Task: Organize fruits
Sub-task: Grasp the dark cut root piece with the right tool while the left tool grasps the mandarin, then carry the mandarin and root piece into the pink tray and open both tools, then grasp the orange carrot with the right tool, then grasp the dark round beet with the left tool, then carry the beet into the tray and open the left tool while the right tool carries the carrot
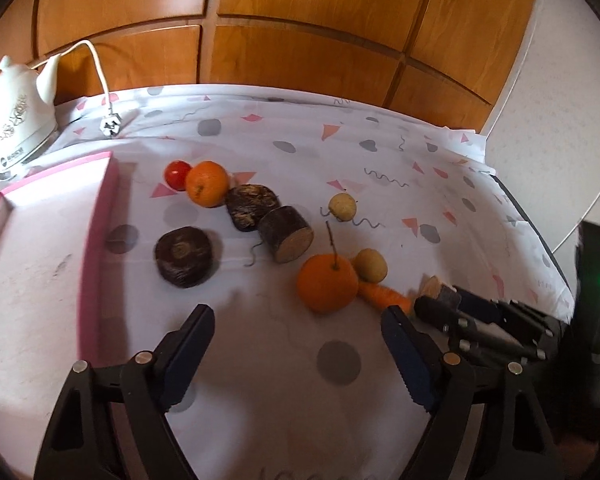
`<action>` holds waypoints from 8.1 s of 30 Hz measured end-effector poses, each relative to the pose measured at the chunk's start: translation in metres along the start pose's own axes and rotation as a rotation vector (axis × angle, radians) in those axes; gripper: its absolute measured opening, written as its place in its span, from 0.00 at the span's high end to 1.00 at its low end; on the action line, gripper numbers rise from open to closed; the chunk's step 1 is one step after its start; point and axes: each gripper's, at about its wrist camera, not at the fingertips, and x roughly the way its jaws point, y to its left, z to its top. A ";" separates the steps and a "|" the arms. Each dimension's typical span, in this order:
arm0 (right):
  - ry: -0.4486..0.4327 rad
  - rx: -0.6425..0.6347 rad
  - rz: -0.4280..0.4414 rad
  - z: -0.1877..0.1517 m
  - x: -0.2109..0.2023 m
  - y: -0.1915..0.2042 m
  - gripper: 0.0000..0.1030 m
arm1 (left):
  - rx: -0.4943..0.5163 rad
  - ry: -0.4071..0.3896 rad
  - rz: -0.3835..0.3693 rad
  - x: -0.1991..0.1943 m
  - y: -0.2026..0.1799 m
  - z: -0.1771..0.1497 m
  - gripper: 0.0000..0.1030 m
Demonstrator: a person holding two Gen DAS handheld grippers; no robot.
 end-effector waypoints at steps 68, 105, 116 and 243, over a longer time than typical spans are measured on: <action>-0.118 -0.151 0.030 0.018 -0.034 0.062 0.62 | -0.078 -0.138 0.140 -0.060 0.057 -0.010 0.62; -0.081 -0.393 0.217 0.038 -0.012 0.250 0.54 | -0.417 -0.186 0.399 -0.113 0.195 -0.048 0.48; -0.090 -0.304 0.166 0.035 -0.014 0.212 0.54 | -0.322 -0.181 0.352 -0.107 0.160 -0.041 0.46; -0.008 -0.158 0.042 -0.002 0.010 0.055 0.79 | 0.038 -0.098 0.134 -0.015 0.021 -0.017 0.59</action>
